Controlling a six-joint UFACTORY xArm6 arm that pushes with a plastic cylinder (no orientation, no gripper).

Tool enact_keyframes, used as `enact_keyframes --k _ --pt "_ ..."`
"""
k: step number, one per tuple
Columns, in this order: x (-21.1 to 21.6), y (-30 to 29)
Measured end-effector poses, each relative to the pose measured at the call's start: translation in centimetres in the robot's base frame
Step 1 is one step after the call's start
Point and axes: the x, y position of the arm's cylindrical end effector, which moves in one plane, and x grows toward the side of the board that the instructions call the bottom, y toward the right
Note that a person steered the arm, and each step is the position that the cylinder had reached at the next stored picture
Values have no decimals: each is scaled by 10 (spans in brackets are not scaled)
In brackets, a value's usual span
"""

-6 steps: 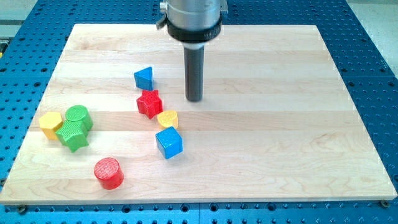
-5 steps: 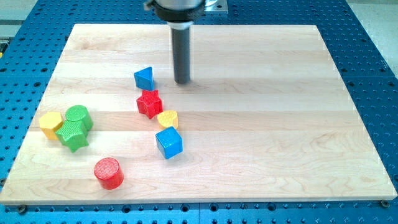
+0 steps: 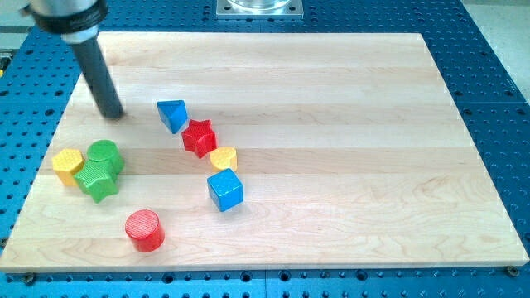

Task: Place the triangle diagonally top right to the green circle

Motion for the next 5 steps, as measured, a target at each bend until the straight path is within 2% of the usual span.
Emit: enact_keyframes --k 1,3,5 --pt "18 14" --pt "18 72" --pt "17 74"
